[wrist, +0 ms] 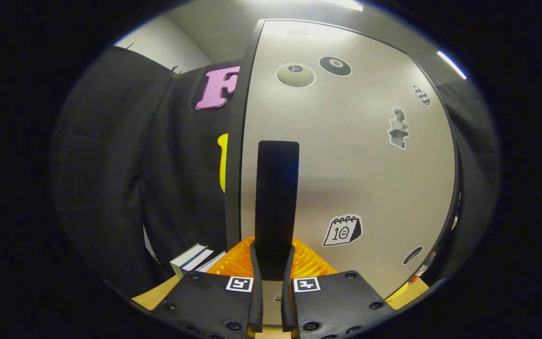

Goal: Open the shoe cabinet door, grab the shoes and put them into the shoe cabinet, then close the shoe cabinet door.

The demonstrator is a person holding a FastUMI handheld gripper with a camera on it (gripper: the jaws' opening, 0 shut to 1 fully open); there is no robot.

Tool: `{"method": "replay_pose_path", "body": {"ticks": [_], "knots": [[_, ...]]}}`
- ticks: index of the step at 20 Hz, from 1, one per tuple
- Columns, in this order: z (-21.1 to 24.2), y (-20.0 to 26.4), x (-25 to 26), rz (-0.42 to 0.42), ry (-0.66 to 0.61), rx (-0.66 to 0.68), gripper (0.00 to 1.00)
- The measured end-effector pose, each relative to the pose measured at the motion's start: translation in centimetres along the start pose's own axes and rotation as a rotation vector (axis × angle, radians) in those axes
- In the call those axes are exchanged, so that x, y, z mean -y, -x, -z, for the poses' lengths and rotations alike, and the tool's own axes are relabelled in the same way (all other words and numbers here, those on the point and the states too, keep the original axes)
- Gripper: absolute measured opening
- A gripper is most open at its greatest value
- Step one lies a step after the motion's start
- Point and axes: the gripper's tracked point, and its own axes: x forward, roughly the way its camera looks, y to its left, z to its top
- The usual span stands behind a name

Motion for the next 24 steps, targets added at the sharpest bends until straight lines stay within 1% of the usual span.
{"method": "replay_pose_path", "body": {"ticks": [3, 6, 14, 24], "knots": [[0.0, 0.8, 0.1, -0.044, -0.009, -0.007, 0.17], [-0.1, 2.6, 0.1, -0.077, -0.020, -0.009, 0.17], [0.0, 7.1, 0.9, -0.122, -0.008, -0.012, 0.17], [0.3, 11.8, 3.5, -0.168, -0.053, -0.015, 0.17]]}}
